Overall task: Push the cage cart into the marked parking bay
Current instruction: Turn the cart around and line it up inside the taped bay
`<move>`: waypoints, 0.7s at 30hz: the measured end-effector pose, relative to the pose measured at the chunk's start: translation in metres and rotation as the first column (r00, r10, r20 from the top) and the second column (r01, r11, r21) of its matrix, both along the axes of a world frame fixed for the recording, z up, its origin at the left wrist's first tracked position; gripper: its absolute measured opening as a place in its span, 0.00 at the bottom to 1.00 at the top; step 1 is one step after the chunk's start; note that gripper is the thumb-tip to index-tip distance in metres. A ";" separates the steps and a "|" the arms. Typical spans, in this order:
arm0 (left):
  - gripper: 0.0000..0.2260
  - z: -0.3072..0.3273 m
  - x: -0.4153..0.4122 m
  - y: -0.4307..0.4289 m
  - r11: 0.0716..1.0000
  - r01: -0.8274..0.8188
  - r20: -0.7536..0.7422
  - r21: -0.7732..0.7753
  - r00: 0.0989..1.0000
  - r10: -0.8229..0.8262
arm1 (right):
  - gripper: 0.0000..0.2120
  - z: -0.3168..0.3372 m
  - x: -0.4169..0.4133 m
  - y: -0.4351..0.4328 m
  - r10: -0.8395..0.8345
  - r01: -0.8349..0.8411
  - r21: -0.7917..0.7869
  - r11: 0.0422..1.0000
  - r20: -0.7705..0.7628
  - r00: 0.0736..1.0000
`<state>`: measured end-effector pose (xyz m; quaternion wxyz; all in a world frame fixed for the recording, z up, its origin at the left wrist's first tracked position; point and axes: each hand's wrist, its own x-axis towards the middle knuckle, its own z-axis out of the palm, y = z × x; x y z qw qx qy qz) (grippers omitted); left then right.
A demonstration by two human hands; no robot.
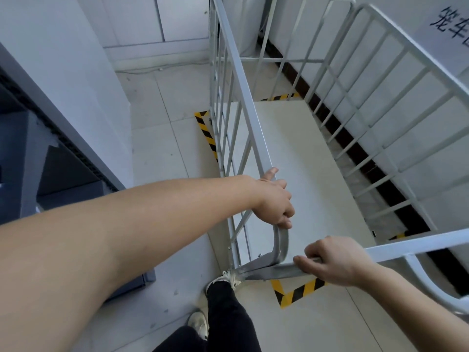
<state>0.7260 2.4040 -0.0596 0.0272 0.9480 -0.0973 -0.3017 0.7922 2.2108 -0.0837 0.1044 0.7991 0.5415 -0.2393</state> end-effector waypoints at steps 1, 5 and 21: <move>0.18 0.000 0.000 -0.001 1.000 -0.001 -0.002 0.001 1.000 0.001 | 0.29 0.001 -0.001 0.000 -0.002 0.002 -0.003 1.000 -0.002 1.000; 0.18 0.003 -0.001 -0.002 1.000 -0.005 -0.012 0.024 1.000 0.005 | 0.30 0.002 -0.002 0.001 -0.005 0.005 -0.013 1.000 -0.007 1.000; 0.18 0.001 -0.001 -0.001 1.000 -0.016 0.000 -0.013 1.000 0.016 | 0.30 0.002 -0.005 0.001 0.014 -0.014 0.004 1.000 0.012 1.000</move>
